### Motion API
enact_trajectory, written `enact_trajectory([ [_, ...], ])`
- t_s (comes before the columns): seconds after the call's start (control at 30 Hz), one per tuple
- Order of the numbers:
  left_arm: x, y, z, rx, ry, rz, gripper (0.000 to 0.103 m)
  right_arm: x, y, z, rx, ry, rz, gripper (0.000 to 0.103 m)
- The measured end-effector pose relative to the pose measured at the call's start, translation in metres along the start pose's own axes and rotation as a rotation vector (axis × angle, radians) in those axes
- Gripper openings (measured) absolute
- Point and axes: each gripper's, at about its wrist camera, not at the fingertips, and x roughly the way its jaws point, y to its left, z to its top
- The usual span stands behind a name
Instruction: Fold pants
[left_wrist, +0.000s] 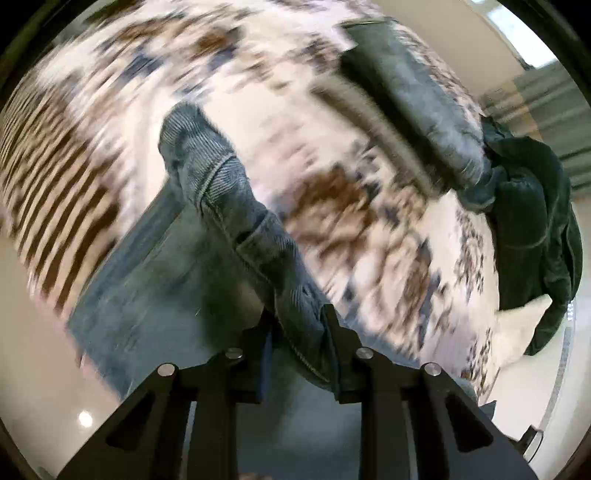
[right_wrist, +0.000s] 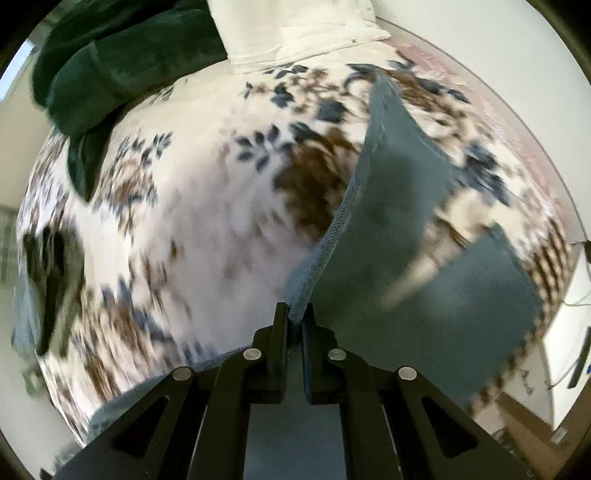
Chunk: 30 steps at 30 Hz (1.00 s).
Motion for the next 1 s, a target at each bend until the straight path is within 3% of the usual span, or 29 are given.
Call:
enact_trajectory([
  [0.03, -0.002, 0.022, -0.023, -0.027, 0.03, 0.013, 0.019, -0.009, -0.012, -0.008, -0.005, 0.006, -0.003, 0.006],
  [0.07, 0.022, 0.045, -0.013, -0.047, 0.05, 0.022, 0.018, -0.017, -0.022, -0.017, -0.005, 0.015, -0.008, 0.006],
  [0.1, 0.035, 0.067, -0.022, -0.08, 0.077, 0.037, 0.017, -0.015, -0.039, -0.038, -0.002, 0.028, -0.019, 0.006],
  [0.2, 0.056, 0.111, -0.051, -0.14, 0.119, 0.093, 0.016, -0.006, -0.08, -0.057, -0.023, 0.071, -0.065, 0.006],
  [0.37, 0.076, 0.13, -0.068, -0.171, 0.125, 0.081, 0.017, 0.04, -0.129, -0.089, -0.032, 0.238, -0.068, 0.008],
  [0.47, 0.064, 0.122, -0.072, -0.161, 0.11, 0.076, 0.018, 0.042, -0.151, -0.097, 0.009, 0.273, -0.009, 0.03],
  [0.53, 0.055, 0.123, -0.075, -0.138, 0.1, 0.089, 0.02, 0.031, -0.17, -0.094, 0.059, 0.252, 0.035, 0.051],
  [0.6, 0.048, 0.11, -0.077, -0.101, 0.074, 0.118, 0.031, 0.014, -0.193, -0.089, 0.122, 0.18, 0.066, 0.051],
  [0.7, 0.043, 0.1, -0.077, -0.058, 0.05, 0.132, 0.061, 0.0, -0.224, -0.076, 0.222, 0.103, 0.083, 0.053],
  [0.73, 0.043, 0.099, -0.076, -0.045, 0.044, 0.137, 0.069, -0.001, -0.239, -0.071, 0.277, 0.082, 0.085, 0.053],
  [0.83, 0.057, 0.091, -0.073, -0.028, 0.032, 0.14, 0.071, 0.01, -0.276, -0.055, 0.424, 0.062, 0.09, 0.053],
  [0.93, 0.071, 0.096, -0.071, -0.065, 0.04, 0.14, 0.071, 0.035, -0.3, -0.05, 0.543, 0.111, 0.072, 0.048],
  [0.97, 0.077, 0.099, -0.069, -0.084, 0.049, 0.147, 0.071, 0.041, -0.303, -0.052, 0.564, 0.122, 0.069, 0.04],
  [1.0, 0.081, 0.102, -0.069, -0.095, 0.051, 0.151, 0.071, 0.045, -0.308, -0.051, 0.574, 0.138, 0.048, 0.014],
])
